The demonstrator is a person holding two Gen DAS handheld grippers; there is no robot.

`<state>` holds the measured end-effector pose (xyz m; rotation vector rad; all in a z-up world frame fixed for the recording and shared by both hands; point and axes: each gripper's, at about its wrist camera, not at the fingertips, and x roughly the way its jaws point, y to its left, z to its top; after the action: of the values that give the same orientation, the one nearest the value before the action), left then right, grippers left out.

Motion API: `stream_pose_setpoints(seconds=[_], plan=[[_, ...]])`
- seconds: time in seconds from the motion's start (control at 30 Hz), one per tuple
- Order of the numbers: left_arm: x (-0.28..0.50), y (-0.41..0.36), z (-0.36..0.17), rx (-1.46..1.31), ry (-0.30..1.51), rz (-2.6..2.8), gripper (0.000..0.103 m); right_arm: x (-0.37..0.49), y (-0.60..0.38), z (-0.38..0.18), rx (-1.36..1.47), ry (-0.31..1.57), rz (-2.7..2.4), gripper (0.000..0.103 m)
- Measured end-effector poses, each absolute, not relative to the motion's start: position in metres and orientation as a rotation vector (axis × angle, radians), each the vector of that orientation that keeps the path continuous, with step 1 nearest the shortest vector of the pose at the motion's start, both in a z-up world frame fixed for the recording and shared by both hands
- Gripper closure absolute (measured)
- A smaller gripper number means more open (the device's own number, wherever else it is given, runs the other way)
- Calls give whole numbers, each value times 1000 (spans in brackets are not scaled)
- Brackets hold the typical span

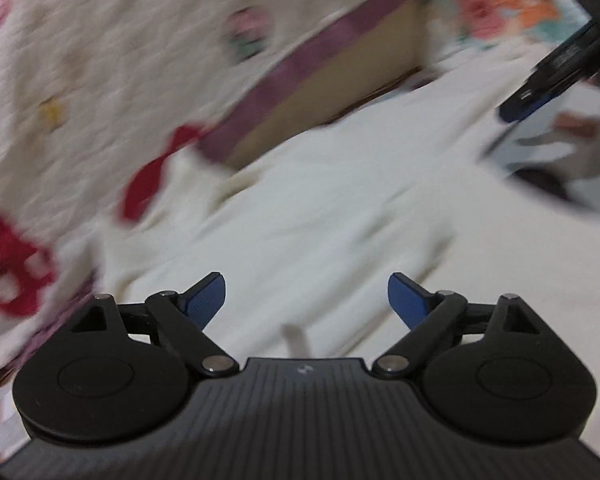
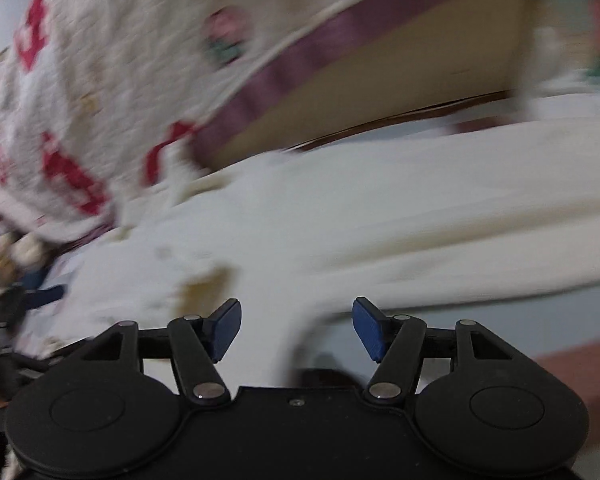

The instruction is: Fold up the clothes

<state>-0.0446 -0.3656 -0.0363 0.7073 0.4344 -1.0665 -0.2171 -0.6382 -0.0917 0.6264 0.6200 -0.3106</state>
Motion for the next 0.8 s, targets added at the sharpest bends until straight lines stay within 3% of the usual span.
stream_pose_setpoints(seconds=[0.43, 0.57, 0.8], plan=[[-89, -493, -65, 489, 680, -1230, 19, -349, -768, -115, 830, 565, -715, 35], [-71, -489, -73, 378, 806, -1210, 31, -359, -799, -125, 829, 587, -736, 34], [-40, -458, -74, 237, 905, -1124, 37, -346, -816, -130, 693, 563, -811, 34]])
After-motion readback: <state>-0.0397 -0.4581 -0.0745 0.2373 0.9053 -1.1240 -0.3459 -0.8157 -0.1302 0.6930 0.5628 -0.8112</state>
